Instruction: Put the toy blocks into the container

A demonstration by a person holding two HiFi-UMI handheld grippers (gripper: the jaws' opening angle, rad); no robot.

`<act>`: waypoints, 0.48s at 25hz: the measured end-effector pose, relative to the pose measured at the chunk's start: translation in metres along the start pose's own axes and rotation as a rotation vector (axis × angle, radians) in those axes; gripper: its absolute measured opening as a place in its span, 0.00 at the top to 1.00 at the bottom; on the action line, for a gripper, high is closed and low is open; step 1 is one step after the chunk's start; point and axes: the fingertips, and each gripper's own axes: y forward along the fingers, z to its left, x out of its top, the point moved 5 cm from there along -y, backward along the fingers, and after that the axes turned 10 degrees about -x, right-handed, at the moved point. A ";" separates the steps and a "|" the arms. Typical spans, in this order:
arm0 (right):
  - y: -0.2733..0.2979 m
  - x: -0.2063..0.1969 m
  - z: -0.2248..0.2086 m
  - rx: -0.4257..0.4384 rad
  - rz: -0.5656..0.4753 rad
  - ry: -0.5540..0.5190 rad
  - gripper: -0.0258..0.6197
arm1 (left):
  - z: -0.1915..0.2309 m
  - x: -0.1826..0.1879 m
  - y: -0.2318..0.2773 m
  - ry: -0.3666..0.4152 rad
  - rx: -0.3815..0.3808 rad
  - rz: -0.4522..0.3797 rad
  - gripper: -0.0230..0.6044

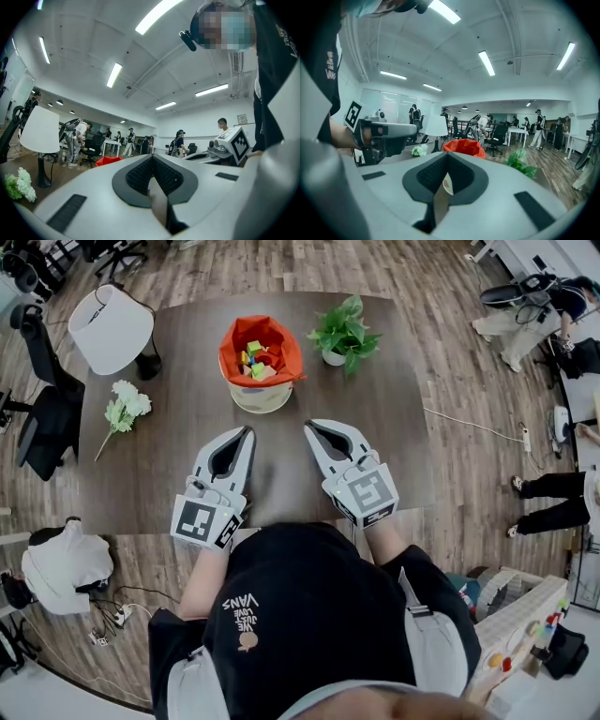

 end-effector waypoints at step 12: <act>0.002 0.004 0.002 0.018 -0.004 -0.009 0.93 | -0.001 0.000 0.001 0.000 0.002 0.004 0.95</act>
